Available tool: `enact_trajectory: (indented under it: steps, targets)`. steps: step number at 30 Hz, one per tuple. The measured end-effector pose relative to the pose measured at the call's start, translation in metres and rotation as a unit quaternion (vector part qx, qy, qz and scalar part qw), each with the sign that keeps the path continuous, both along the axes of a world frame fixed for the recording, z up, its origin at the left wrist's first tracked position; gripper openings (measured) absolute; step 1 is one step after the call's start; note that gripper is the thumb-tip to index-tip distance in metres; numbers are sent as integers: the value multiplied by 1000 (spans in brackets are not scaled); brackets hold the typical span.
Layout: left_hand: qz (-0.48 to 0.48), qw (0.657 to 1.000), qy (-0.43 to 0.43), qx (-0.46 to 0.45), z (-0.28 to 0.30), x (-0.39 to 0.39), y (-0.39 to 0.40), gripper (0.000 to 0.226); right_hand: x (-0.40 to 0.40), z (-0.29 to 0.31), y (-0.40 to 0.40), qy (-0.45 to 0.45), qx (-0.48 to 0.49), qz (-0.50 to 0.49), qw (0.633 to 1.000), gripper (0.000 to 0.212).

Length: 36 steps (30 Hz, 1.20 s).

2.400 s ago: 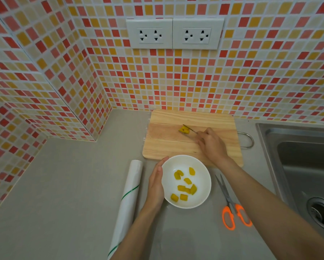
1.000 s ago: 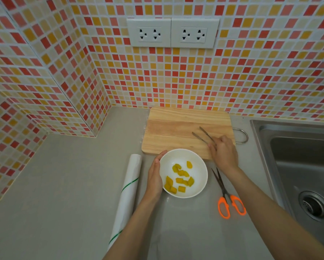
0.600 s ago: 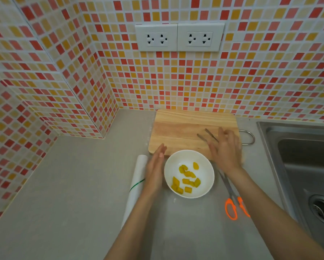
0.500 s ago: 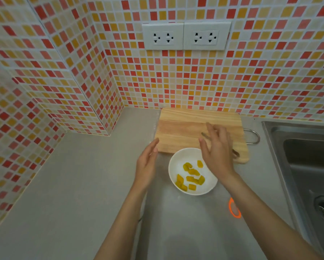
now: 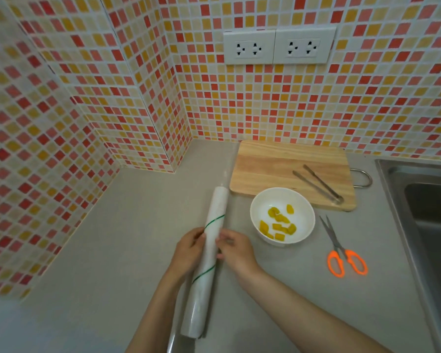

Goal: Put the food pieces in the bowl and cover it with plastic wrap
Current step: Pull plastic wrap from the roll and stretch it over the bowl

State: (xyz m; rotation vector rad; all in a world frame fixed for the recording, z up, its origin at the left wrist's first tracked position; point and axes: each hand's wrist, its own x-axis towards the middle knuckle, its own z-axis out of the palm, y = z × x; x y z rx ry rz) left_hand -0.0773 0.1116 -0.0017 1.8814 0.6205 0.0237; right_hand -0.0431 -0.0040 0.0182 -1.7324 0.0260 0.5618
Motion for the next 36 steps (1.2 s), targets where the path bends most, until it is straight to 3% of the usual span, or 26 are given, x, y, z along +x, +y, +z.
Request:
enact_trajectory:
  steps: [2,4,9,12,15,23,29,34,36]
  targets:
    - [52,994,-51,-83,9,1,-3,20,3,10,-2,-11,40,-21,999,12]
    - [69,984,-99,-135,18,5,-2,28,9,21,-4,-12,85,-39,996,18]
    - [57,961,-171,-210,39,24,-17,48,28,42,-9,-24,128,-124,984,6]
    - [43,948,-196,-248,47,34,-33,48,41,47,-18,-41,131,-137,981,4]
    - [18,935,-201,-291,53,44,-44,48,52,52,-28,-50,130,-145,980,15]
    - [-6,941,-204,-268,60,55,-56,47,63,57,-40,-148,17,-84,985,18]
    - [22,948,-172,-267,63,62,-50,47,68,60,-49,-52,142,-87,985,21]
    - [-33,953,-145,-265,68,66,-55,13,76,70,-61,3,233,-71,970,19]
    - [-58,955,-135,-256,69,66,-60,14,83,73,-65,1,223,-60,973,24]
